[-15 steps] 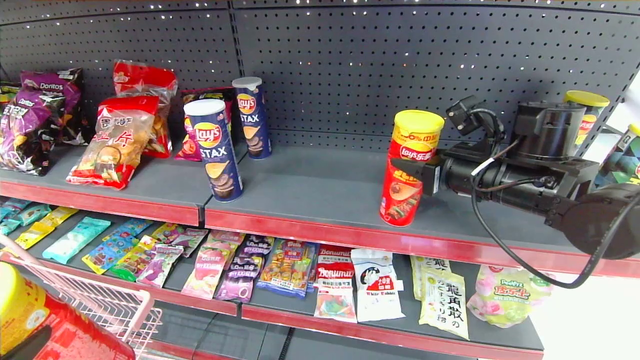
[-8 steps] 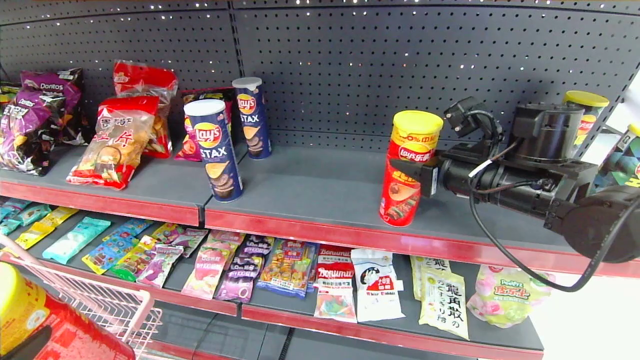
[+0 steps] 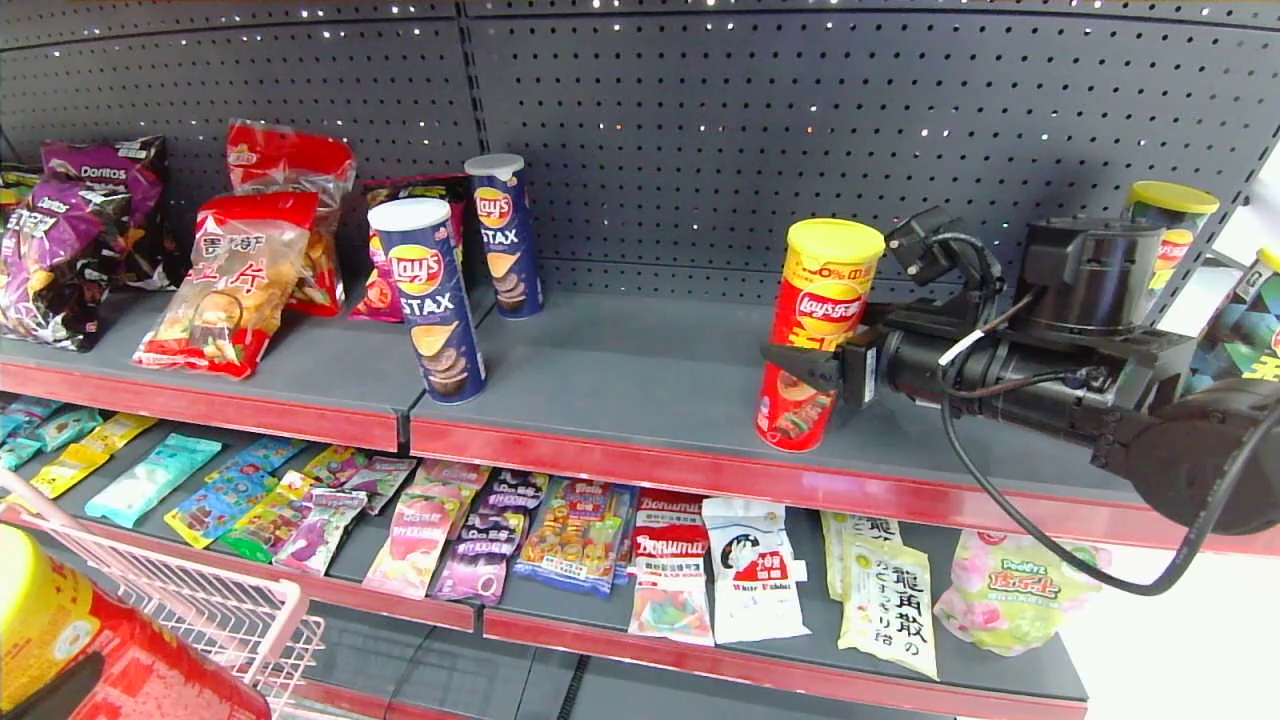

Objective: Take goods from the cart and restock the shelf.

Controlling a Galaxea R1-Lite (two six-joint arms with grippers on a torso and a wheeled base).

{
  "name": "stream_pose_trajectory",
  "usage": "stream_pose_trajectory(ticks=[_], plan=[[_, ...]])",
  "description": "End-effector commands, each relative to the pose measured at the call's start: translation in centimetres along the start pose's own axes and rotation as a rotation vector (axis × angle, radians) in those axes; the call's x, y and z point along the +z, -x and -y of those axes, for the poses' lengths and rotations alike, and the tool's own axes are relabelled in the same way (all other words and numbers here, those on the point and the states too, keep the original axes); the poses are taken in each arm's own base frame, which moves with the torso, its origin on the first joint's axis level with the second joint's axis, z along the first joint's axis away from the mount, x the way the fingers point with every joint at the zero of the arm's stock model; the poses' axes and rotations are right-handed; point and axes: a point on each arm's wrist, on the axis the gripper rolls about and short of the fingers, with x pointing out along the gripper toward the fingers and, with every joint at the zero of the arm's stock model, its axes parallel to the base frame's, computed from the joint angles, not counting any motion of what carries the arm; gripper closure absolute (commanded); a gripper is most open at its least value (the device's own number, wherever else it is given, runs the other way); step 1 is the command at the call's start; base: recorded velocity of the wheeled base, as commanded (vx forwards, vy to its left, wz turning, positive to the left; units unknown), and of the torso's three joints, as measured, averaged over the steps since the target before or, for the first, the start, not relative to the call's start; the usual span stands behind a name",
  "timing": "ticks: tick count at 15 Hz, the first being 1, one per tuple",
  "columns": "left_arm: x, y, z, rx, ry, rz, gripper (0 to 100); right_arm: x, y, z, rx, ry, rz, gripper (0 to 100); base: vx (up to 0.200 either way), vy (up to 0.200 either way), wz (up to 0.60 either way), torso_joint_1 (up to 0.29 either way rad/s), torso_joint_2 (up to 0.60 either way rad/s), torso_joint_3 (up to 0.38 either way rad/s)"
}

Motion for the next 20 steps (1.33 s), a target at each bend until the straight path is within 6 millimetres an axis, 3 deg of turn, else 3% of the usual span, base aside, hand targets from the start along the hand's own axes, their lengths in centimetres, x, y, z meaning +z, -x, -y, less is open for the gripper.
stream_pose_trajectory(ticks=[1,4,5,6,11,13,14,16,17,18,20], plan=[[0.0,0.0,0.0,0.001,0.000,0.001,100,0.2,1.0,-0.1,-0.005,-0.001,0.010,0,0.000,0.000,0.00,0.000,0.00,0.000],[0.1,0.0,0.0,-0.005,-0.001,0.004,100,0.4,3.8,-0.4,-0.016,0.001,0.021,0,0.000,0.000,0.00,0.000,0.00,0.000],[0.1,0.0,0.0,-0.005,-0.001,0.004,100,0.4,3.8,-0.4,-0.016,0.001,0.021,0,0.000,0.000,0.00,0.000,0.00,0.000],[0.0,0.0,0.0,-0.008,-0.001,0.003,100,-0.1,6.5,-1.1,-0.017,0.003,0.016,0,0.000,0.000,0.00,0.000,0.00,0.000],[0.0,-0.2,0.0,-0.034,0.004,-0.003,100,-3.1,15.9,-3.0,-0.083,0.009,0.036,0,0.000,0.000,0.00,0.000,0.00,0.000],[0.1,-0.2,0.0,-0.034,0.007,-0.002,100,-4.7,21.6,-1.9,-0.379,-0.002,0.083,0,0.000,0.000,0.00,0.000,0.00,0.000],[0.1,-0.1,0.0,-0.035,0.005,0.003,100,-5.7,24.1,-2.4,-0.492,-0.009,0.087,0,0.000,0.000,0.00,0.000,0.00,0.000],[0.2,-0.2,0.0,-0.035,0.006,0.001,100,-8.5,28.2,-5.6,-0.568,-0.041,0.037,0,0.000,0.000,0.00,0.000,0.00,0.000],[0.2,-0.2,0.0,-0.036,0.005,0.003,100,-9.0,29.0,-6.4,-0.559,-0.048,0.021,0,0.000,0.000,0.00,0.000,0.00,0.000],[0.3,-0.2,0.0,-0.035,0.005,0.003,100,-10.4,31.1,-8.6,-0.497,-0.064,-0.017,0,0.000,0.000,0.00,0.000,0.00,0.000],[0.2,-0.1,0.0,-0.045,0.008,0.010,100,-11.0,32.1,-9.4,-0.380,-0.054,0.000,0,0.000,0.000,0.00,0.000,0.00,0.000]])
